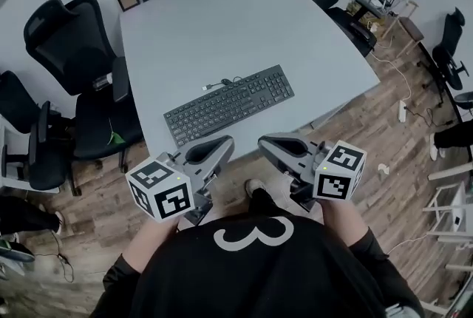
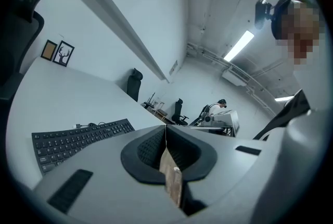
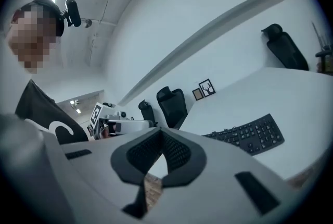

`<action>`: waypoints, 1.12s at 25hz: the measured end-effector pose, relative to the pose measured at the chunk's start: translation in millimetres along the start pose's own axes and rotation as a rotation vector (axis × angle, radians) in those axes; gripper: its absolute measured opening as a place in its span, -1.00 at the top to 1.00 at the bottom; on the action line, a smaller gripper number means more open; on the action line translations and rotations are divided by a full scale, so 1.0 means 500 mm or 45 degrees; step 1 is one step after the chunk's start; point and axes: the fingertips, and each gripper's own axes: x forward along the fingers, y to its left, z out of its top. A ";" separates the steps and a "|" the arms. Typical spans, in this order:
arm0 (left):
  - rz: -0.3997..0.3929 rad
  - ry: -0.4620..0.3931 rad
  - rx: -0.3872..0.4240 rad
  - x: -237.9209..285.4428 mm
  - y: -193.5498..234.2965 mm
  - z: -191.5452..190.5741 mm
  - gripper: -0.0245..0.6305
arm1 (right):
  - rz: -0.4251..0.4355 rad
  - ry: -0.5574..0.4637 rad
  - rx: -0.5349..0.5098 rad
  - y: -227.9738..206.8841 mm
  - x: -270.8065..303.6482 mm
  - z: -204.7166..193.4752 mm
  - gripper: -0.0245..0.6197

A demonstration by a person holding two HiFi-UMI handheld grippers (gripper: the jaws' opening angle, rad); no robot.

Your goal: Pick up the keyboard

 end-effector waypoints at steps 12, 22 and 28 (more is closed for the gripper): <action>0.205 -0.121 -0.132 0.130 0.141 0.065 0.88 | 0.165 0.162 -0.023 -0.233 0.044 0.077 0.90; 0.337 -0.301 -0.315 0.082 0.224 0.059 0.87 | 0.275 0.287 0.000 -0.352 0.066 0.077 0.90; 0.420 -0.385 -0.431 0.029 0.282 0.031 0.46 | 0.216 0.299 0.050 -0.429 0.070 0.063 0.89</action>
